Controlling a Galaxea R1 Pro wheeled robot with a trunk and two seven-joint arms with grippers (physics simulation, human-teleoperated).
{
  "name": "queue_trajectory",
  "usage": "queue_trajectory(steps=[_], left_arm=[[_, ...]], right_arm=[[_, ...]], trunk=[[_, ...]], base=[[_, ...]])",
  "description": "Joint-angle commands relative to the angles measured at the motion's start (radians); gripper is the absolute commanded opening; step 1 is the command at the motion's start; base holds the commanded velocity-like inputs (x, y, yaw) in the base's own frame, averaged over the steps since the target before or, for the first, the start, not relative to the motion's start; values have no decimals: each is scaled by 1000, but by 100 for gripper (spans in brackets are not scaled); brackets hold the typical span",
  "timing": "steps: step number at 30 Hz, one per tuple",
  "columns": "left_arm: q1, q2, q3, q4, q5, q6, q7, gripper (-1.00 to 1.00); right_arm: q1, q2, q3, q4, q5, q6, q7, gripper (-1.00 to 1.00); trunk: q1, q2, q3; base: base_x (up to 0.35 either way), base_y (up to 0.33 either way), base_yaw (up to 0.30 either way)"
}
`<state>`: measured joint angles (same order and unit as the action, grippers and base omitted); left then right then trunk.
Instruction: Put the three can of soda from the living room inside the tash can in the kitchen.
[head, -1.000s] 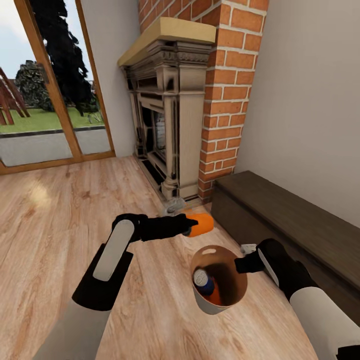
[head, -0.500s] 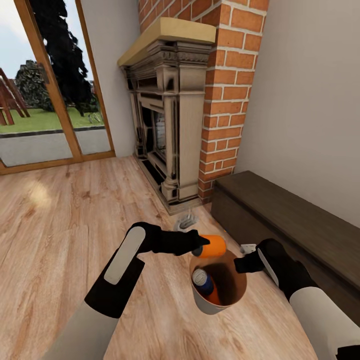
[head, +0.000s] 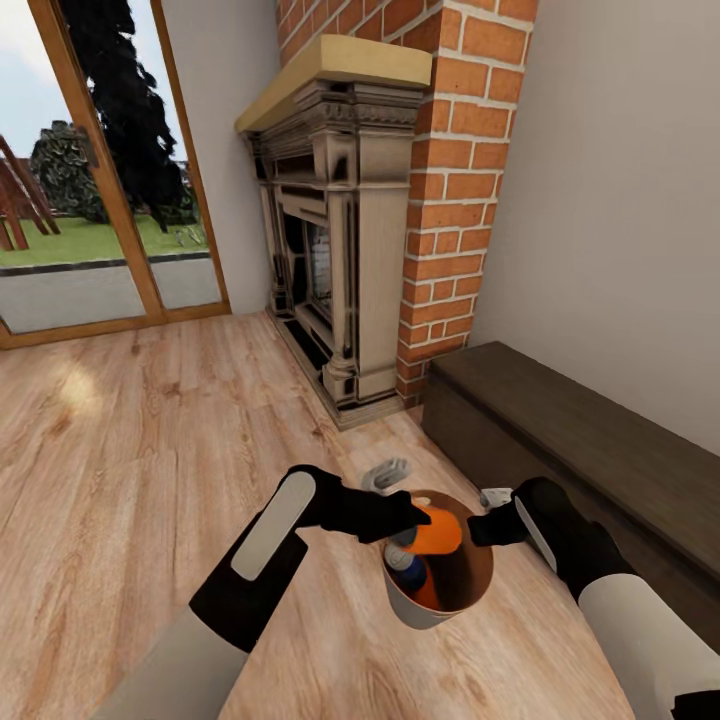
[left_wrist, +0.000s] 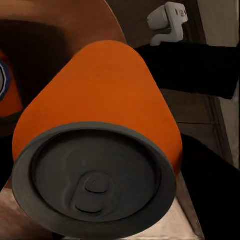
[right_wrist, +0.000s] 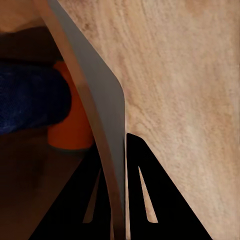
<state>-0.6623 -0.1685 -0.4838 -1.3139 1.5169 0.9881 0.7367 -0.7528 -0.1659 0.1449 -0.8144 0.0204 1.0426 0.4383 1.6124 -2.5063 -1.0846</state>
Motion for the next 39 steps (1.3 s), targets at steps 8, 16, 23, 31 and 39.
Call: queue_trajectory(steps=[8,16,23,31,39], left_arm=[[-6,-1,-51,97,29,-19,-7,-100],[-8,0,-65,134,23,-36,-2,100],[-8,0,-75,134,23,-38,-1,100],[9,22,-69,13,22,-61,-6,100],[226,309,48,-281,16,-332,-186,100]], right_arm=[[1,19,3,-3,-24,5,5,-100],[4,23,5,-12,-24,5,5,-100],[4,23,5,-14,-25,5,6,-100],[4,22,5,-14,-25,5,6,-100],[16,17,1,-75,-28,5,9,-100]], trunk=[[0,0,0],[0,0,0],[0,0,0],[0,0,0],[0,0,0]], base=[[0,0,0],[0,0,0],[0,0,0],[0,0,0],[0,0,0]])
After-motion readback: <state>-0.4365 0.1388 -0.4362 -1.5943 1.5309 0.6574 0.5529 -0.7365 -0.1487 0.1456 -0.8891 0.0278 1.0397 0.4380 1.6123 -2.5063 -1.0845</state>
